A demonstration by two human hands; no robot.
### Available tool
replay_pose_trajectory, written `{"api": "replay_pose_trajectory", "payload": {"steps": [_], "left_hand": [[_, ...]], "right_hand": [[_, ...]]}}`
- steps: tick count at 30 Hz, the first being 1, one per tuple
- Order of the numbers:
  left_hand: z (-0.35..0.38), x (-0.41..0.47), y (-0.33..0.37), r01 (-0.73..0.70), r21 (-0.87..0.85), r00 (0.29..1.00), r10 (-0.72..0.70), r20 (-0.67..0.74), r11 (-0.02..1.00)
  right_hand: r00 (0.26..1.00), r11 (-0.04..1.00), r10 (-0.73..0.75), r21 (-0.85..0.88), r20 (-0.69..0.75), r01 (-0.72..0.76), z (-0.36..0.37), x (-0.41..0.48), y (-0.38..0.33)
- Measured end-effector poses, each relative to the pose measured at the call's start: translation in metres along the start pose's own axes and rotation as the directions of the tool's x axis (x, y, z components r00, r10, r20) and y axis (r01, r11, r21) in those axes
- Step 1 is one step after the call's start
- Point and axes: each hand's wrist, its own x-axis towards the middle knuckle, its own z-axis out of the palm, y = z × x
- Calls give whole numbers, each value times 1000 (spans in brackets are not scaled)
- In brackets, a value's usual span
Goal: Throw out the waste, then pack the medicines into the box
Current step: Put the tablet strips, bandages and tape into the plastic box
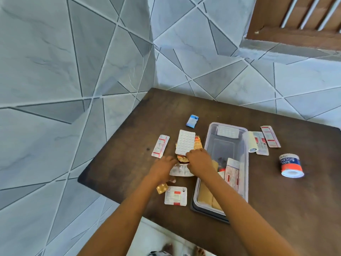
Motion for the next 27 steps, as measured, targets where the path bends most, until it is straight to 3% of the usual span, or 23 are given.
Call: {"api": "replay_pose_trajectory", "payload": {"steps": [5, 11, 21, 24, 27], "left_hand": [[-2, 8, -8, -20, 16, 999, 20, 25, 1000], [-15, 4, -16, -119, 47, 993, 120, -12, 992], [-24, -5, -32, -81, 17, 996, 81, -29, 997], [-30, -10, -43, -26, -120, 999, 23, -26, 992], [-40, -13, -57, 8, -270, 997, -29, -73, 963]], "right_hand": [[998, 989, 8, -145, 66, 2, 8, 19, -3], [996, 988, 21, -151, 92, -7, 3, 31, -5], [984, 995, 52, 72, 169, -65, -5, 37, -11], [993, 990, 57, 122, 103, -70, -6, 32, -10], [979, 976, 136, 187, -151, -107, -20, 21, -6]]}}
